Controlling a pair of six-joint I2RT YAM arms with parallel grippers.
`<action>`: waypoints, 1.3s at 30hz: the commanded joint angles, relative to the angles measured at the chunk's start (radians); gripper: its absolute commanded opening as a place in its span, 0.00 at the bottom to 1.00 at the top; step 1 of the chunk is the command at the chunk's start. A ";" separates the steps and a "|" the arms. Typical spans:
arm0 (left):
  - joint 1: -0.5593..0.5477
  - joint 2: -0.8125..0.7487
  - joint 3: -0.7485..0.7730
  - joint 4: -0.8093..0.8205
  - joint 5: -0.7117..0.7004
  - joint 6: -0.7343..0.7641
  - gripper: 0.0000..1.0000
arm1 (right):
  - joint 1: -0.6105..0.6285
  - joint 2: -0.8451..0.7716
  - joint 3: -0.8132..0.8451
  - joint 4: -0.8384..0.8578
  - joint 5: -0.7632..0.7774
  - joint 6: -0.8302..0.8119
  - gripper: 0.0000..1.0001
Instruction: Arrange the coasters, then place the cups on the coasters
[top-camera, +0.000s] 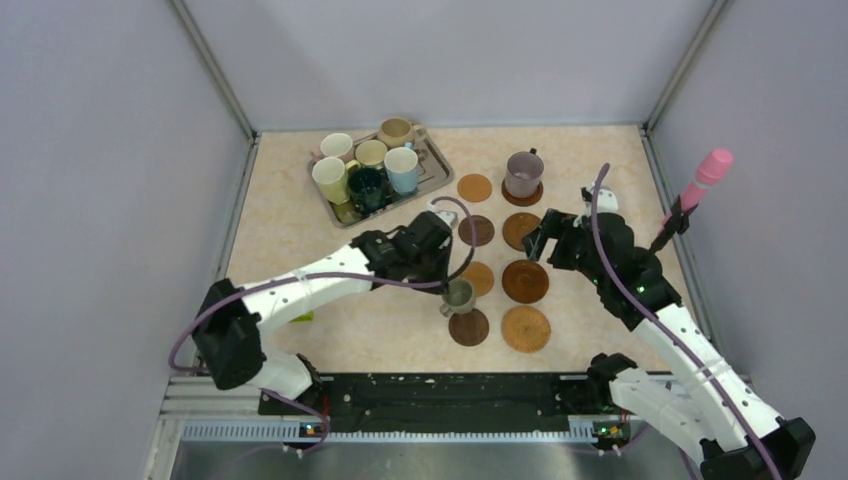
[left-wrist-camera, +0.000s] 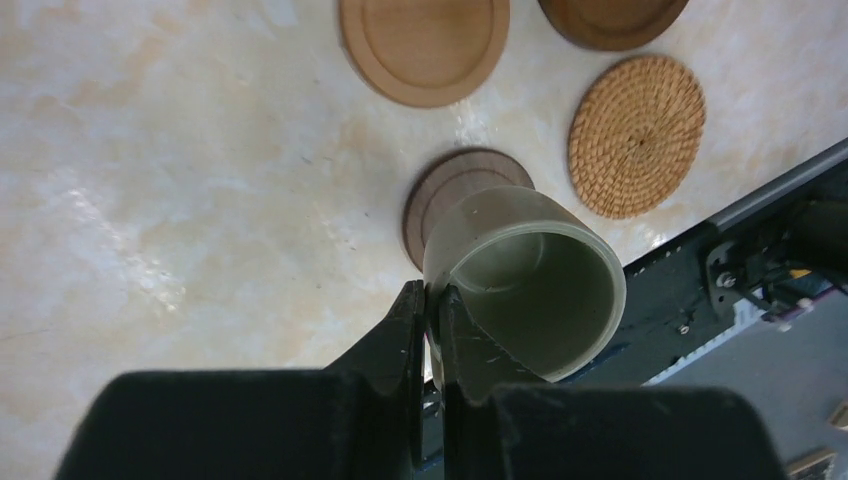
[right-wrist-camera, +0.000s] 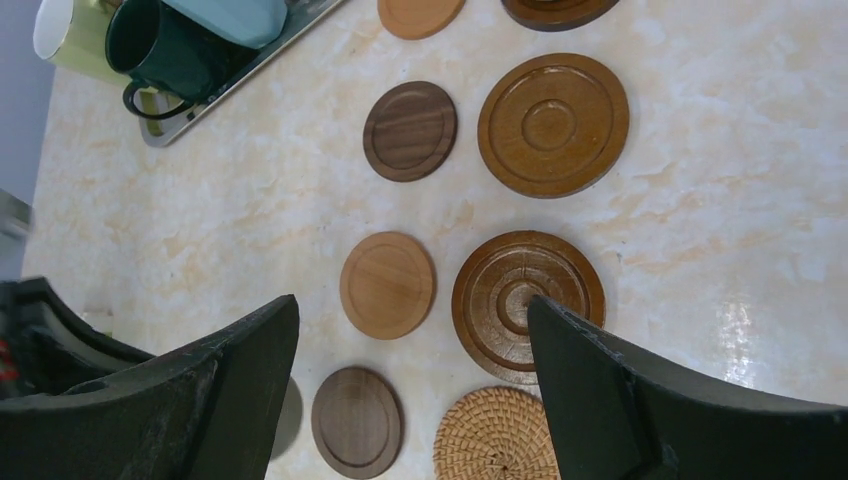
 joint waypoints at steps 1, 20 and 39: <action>-0.121 0.104 0.068 0.018 -0.103 -0.068 0.00 | -0.002 -0.038 0.014 -0.011 0.064 0.016 0.84; -0.237 0.227 0.071 0.043 -0.257 -0.103 0.00 | -0.002 -0.097 0.004 -0.034 0.102 0.030 0.84; -0.236 0.231 0.014 0.066 -0.205 -0.140 0.06 | -0.002 -0.097 0.009 -0.036 0.093 0.032 0.84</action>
